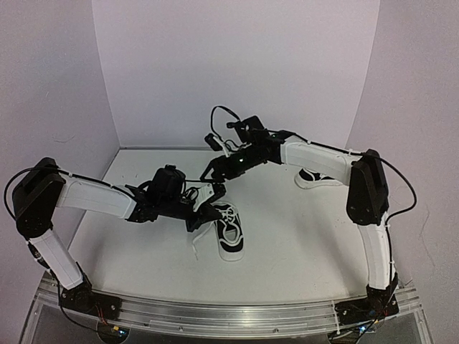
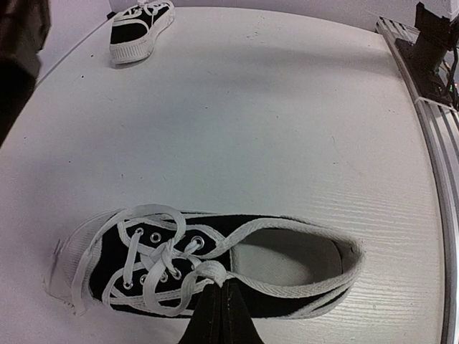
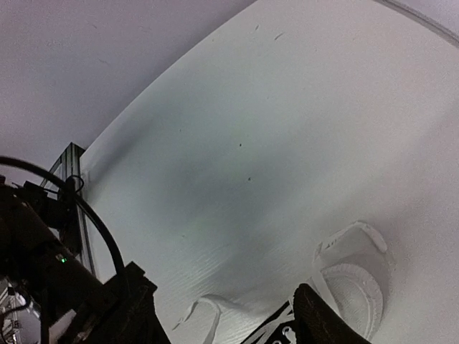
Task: Tie the shoes
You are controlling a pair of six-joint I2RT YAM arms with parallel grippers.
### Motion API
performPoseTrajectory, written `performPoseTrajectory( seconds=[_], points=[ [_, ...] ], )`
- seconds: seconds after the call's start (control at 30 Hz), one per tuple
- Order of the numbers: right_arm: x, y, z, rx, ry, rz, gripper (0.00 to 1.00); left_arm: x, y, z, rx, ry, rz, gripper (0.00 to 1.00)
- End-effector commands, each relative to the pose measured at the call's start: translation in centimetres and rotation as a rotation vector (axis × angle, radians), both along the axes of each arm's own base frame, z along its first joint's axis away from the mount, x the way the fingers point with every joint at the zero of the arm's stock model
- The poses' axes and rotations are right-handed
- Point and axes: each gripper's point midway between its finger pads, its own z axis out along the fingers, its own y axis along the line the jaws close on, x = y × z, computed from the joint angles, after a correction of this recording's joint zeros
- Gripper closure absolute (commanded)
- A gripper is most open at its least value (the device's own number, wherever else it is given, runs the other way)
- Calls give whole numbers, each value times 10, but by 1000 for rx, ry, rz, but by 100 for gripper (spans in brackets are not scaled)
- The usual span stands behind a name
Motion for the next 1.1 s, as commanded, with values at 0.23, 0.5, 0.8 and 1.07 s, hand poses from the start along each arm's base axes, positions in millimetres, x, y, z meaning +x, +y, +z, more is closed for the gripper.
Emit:
performPoseTrajectory(
  seconds=[0.23, 0.5, 0.8, 1.07],
  points=[
    [-38, -74, 20, 104, 99, 20, 48, 3, -8, 15, -45, -82, -24, 100],
    [-64, -66, 1, 213, 250, 63, 53, 5, -9, 14, -42, -102, -29, 100],
    [-76, -53, -19, 216, 295, 95, 56, 5, -12, 12, -51, -100, -37, 100],
    [-78, -52, -45, 191, 332, 100, 61, 6, -12, 11, -55, -100, -30, 100]
  ],
)
